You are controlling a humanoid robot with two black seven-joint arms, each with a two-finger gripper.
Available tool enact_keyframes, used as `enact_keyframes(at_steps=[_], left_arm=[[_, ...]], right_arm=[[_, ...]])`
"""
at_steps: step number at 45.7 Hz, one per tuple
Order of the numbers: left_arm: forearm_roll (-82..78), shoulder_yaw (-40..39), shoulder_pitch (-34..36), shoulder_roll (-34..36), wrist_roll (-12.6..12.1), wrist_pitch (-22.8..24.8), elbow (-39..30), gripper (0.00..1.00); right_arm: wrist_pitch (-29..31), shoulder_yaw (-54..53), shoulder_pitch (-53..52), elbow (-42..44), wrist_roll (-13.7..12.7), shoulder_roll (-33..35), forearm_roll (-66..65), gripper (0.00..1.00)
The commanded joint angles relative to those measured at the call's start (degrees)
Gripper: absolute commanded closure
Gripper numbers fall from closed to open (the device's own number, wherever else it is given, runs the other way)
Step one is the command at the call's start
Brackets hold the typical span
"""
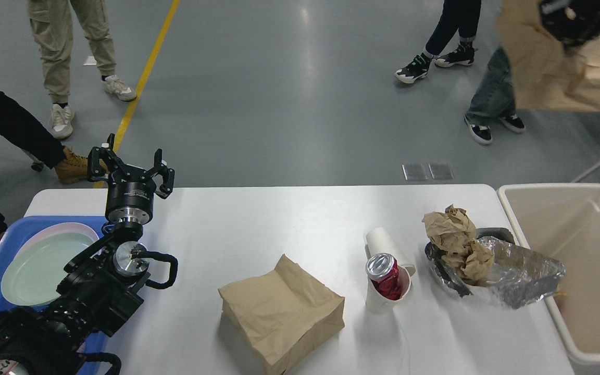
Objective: Tidy desktop
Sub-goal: 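Drop the paper bag into the white bin and raise the right gripper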
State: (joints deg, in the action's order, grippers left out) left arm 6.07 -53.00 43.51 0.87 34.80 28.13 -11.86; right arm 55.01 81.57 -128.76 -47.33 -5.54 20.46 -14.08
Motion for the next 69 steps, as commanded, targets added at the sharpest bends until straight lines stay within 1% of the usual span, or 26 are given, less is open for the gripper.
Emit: enact_keyframes(at_steps=[1, 5, 6, 13, 18, 26, 32, 38, 48, 63, 67, 68, 69], left_arm=[[0.0, 0.0, 0.0, 0.0, 0.0, 0.0, 0.0, 0.04], [0.0, 0.0, 0.0, 0.0, 0.0, 0.0, 0.0, 0.04], [0.0, 0.0, 0.0, 0.0, 0.0, 0.0, 0.0, 0.04], [0.0, 0.0, 0.0, 0.0, 0.0, 0.0, 0.0, 0.04], [0.0, 0.0, 0.0, 0.0, 0.0, 0.0, 0.0, 0.04], [0.0, 0.0, 0.0, 0.0, 0.0, 0.0, 0.0, 0.04], [0.0, 0.0, 0.0, 0.0, 0.0, 0.1, 0.0, 0.04], [0.0, 0.0, 0.0, 0.0, 0.0, 0.0, 0.0, 0.04], [0.0, 0.0, 0.0, 0.0, 0.0, 0.1, 0.0, 0.04], [0.0, 0.0, 0.0, 0.0, 0.0, 0.0, 0.0, 0.04], [0.0, 0.0, 0.0, 0.0, 0.0, 0.0, 0.0, 0.04], [0.0, 0.0, 0.0, 0.0, 0.0, 0.0, 0.0, 0.04], [0.0, 0.0, 0.0, 0.0, 0.0, 0.1, 0.0, 0.04]], right_arm=[[0.0, 1.0, 9.8, 4.3, 0.0, 5.9, -5.1, 1.00], [0.0, 1.0, 17.6, 7.0, 0.0, 8.1, -6.3, 1.00], [-0.8, 1.0, 19.6, 7.6, 0.0, 8.3, -6.4, 1.00], [-10.5, 1.0, 33.0, 12.0, 0.0, 8.9, -6.4, 1.00], [-16.1, 0.3, 41.6, 13.7, 0.0, 9.2, -6.3, 1.00], [-24.3, 0.1, 50.6, 14.0, 0.0, 9.2, -6.3, 1.00], [-28.5, -1.6, 56.5, 15.0, 0.0, 9.1, -6.3, 1.00], [-30.8, -2.9, 61.6, 16.8, 0.0, 8.6, -6.2, 1.00], [-35.8, -4.0, 66.7, 17.2, 0.0, 7.8, -6.0, 1.00], [-36.9, -5.6, 69.7, 17.4, 0.1, 4.2, -6.0, 1.00], [-38.0, -6.4, 70.7, 17.9, 0.1, 3.4, -6.0, 1.00], [-38.4, -6.8, 70.8, 17.9, 0.1, 3.4, -6.0, 0.96], [-38.8, -7.1, 70.9, 17.9, 0.1, 3.4, -5.9, 0.84]])
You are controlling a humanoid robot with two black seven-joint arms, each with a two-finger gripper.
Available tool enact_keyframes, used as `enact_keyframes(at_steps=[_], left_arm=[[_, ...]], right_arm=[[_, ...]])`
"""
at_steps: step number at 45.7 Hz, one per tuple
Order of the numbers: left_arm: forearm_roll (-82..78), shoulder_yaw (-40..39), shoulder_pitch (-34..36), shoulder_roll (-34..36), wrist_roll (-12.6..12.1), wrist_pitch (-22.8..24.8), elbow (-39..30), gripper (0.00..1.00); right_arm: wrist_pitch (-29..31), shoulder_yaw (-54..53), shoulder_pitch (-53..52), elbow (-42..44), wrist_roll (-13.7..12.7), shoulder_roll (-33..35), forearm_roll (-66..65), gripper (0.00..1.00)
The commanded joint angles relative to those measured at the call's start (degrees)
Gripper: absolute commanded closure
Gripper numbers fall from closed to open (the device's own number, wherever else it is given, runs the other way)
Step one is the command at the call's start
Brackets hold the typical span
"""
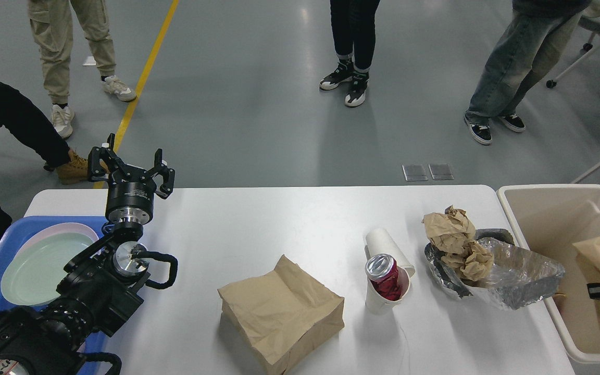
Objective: Tidy desktop
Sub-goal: 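Drop the paper bag into the white bin and raise the right gripper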
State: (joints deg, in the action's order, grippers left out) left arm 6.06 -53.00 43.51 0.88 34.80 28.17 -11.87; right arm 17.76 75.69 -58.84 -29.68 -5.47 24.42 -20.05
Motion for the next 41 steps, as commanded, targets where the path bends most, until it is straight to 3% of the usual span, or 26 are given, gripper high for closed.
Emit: enact_keyframes(at_steps=[1, 3, 5, 10, 21, 23, 27, 32, 41], left_arm=[[0.0, 0.0, 0.0, 0.0, 0.0, 0.0, 0.0, 0.04], [0.0, 0.0, 0.0, 0.0, 0.0, 0.0, 0.0, 0.04], [0.0, 0.0, 0.0, 0.0, 0.0, 0.0, 0.0, 0.04], [0.0, 0.0, 0.0, 0.0, 0.0, 0.0, 0.0, 0.04], [0.0, 0.0, 0.0, 0.0, 0.0, 0.0, 0.0, 0.04], [0.0, 0.0, 0.0, 0.0, 0.0, 0.0, 0.0, 0.04], [0.0, 0.0, 0.0, 0.0, 0.0, 0.0, 0.0, 0.04], [0.0, 0.0, 0.0, 0.0, 0.0, 0.0, 0.0, 0.04], [0.0, 0.0, 0.0, 0.0, 0.0, 0.0, 0.0, 0.04]], right_arm=[[-2.2, -1.8, 1.1, 0.3, 0.0, -0.6, 0.4, 0.70], [-3.8, -3.1, 1.2, 0.3, 0.1, -0.6, 0.5, 0.44], [-5.4, -4.1, 1.5, 0.3, 0.1, -0.2, 0.6, 0.27], [-7.2, -5.3, 2.4, 0.3, 0.1, 0.5, 0.6, 0.10], [-6.8, -5.3, 0.8, -0.3, 0.1, 3.3, 0.7, 0.05], [-6.3, -5.2, -1.3, -0.6, 0.1, 4.2, 0.7, 0.00], [-5.4, -4.6, -7.2, -3.0, 0.1, 7.7, 0.6, 0.00], [-0.5, -3.3, -20.4, -9.0, 0.1, 12.0, 0.1, 0.00], [11.3, 2.4, -39.8, -16.3, 0.0, 10.7, 0.0, 0.00]])
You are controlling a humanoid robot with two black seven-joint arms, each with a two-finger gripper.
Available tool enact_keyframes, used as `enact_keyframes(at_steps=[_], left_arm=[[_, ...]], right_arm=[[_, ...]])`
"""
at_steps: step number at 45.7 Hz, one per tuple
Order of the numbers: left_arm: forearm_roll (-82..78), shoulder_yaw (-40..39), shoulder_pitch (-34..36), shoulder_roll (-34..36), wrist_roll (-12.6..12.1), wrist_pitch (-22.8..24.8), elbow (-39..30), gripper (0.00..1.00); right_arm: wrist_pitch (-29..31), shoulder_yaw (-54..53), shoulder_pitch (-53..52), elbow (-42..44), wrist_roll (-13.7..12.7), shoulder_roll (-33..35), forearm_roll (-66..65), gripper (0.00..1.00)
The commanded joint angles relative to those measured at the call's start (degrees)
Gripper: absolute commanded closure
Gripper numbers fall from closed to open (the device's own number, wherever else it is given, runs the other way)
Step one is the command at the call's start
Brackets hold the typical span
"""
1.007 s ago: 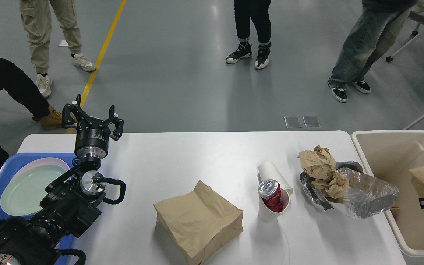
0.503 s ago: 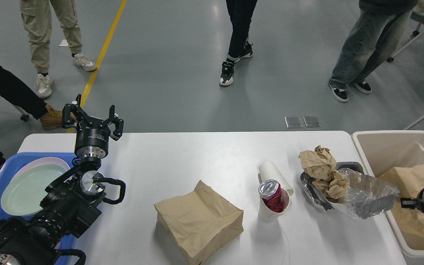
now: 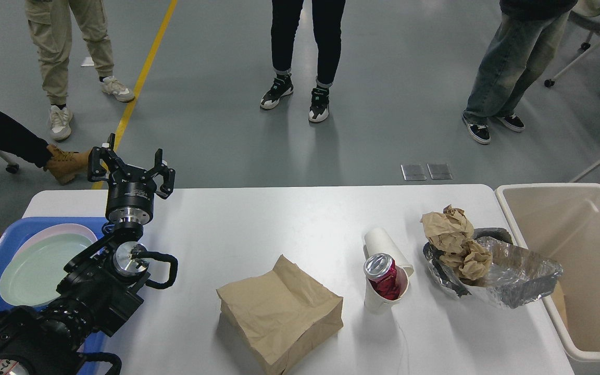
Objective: Tidy desktop
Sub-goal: 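Drop the paper bag into the white bin and raise the right gripper, then lower the right gripper to the remaining brown paper bag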
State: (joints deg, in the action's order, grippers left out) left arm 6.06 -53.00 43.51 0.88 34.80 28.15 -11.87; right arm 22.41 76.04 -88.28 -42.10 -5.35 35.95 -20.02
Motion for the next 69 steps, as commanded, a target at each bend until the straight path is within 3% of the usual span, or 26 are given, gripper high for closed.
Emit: enact_keyframes(at_steps=[1, 14, 30, 47, 51, 57, 63, 69], left_arm=[[0.0, 0.0, 0.0, 0.0, 0.0, 0.0, 0.0, 0.04], [0.0, 0.0, 0.0, 0.0, 0.0, 0.0, 0.0, 0.04], [0.0, 0.0, 0.0, 0.0, 0.0, 0.0, 0.0, 0.04], [0.0, 0.0, 0.0, 0.0, 0.0, 0.0, 0.0, 0.04], [0.0, 0.0, 0.0, 0.0, 0.0, 0.0, 0.0, 0.04], [0.0, 0.0, 0.0, 0.0, 0.0, 0.0, 0.0, 0.04], [0.0, 0.0, 0.0, 0.0, 0.0, 0.0, 0.0, 0.04], [0.0, 0.0, 0.0, 0.0, 0.0, 0.0, 0.0, 0.04]], right_arm=[[8.1, 2.0, -12.3, -4.1, -0.1, -1.1, 0.0, 0.00], [32.6, 2.2, -33.0, -6.2, 0.1, -8.5, 0.0, 0.00], [32.6, -10.5, -50.0, -14.0, 0.3, -14.1, 0.3, 0.00], [32.6, -21.3, -51.8, -19.2, 0.4, -14.4, 1.6, 0.00], [32.6, -21.5, -51.9, -25.8, 0.3, -14.5, 4.9, 0.00], [32.6, -21.6, -52.5, -43.3, 0.3, -15.3, 6.0, 0.00], [15.7, -22.5, -52.7, -57.2, 0.4, -18.3, 6.4, 0.00], [12.7, -28.2, -50.2, -57.7, 0.4, -22.8, 7.8, 0.00]])
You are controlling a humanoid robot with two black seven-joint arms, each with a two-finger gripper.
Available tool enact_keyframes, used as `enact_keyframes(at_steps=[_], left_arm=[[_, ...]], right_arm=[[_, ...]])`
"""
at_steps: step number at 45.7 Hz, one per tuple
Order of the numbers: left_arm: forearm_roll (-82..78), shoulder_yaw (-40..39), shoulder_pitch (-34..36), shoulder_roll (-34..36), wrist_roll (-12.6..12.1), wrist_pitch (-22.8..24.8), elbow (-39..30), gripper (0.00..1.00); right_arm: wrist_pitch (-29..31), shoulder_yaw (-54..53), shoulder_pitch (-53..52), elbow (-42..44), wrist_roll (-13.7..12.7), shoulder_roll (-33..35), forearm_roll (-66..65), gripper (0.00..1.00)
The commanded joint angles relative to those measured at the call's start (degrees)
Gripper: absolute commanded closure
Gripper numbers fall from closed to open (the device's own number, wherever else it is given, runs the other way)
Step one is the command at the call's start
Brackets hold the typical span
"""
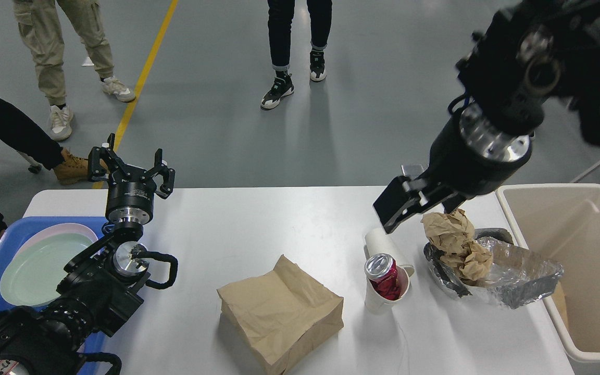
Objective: Tidy desktop
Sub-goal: 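Lower the right gripper to the remaining brown paper bag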
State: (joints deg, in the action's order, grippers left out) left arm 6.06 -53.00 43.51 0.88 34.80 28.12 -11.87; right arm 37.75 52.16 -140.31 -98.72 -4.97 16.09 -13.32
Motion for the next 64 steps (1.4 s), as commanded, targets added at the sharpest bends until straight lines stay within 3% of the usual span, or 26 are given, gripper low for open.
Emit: enact_keyframes(at_steps=[1, 10, 19, 38, 44, 50, 53, 64], left_arm=[[0.0, 0.0, 0.0, 0.0, 0.0, 0.0, 0.0, 0.04], [0.0, 0.0, 0.0, 0.0, 0.0, 0.0, 0.0, 0.04], [0.0, 0.0, 0.0, 0.0, 0.0, 0.0, 0.0, 0.04], [0.0, 0.0, 0.0, 0.0, 0.0, 0.0, 0.0, 0.04], [0.0, 0.0, 0.0, 0.0, 0.0, 0.0, 0.0, 0.04], [0.0, 0.0, 0.0, 0.0, 0.0, 0.0, 0.0, 0.04], [0.0, 0.0, 0.0, 0.0, 0.0, 0.0, 0.0, 0.04], [0.0, 0.0, 0.0, 0.0, 0.0, 0.0, 0.0, 0.04]], right_arm=[[-2.6, -5.4, 2.1, -1.0, 0.0, -3.3, 1.5, 0.00], [-2.8, -9.1, 5.5, 2.7, -0.4, -7.4, 8.7, 0.00], [-2.9, -8.3, 16.4, 9.0, -0.5, -8.4, 15.3, 0.00], [-5.9, -3.1, 31.8, 12.1, -0.7, -6.2, 28.6, 0.04], [-8.0, -3.2, 35.2, 12.1, -0.7, -6.4, 29.8, 0.07], [-10.4, -3.6, 38.6, 12.5, -0.7, -6.4, 29.8, 0.04], [-11.6, -3.8, 40.8, 14.1, -0.7, -6.6, 29.8, 0.00], [-12.1, -4.2, 47.1, 21.0, -0.6, -8.9, 29.8, 0.00]])
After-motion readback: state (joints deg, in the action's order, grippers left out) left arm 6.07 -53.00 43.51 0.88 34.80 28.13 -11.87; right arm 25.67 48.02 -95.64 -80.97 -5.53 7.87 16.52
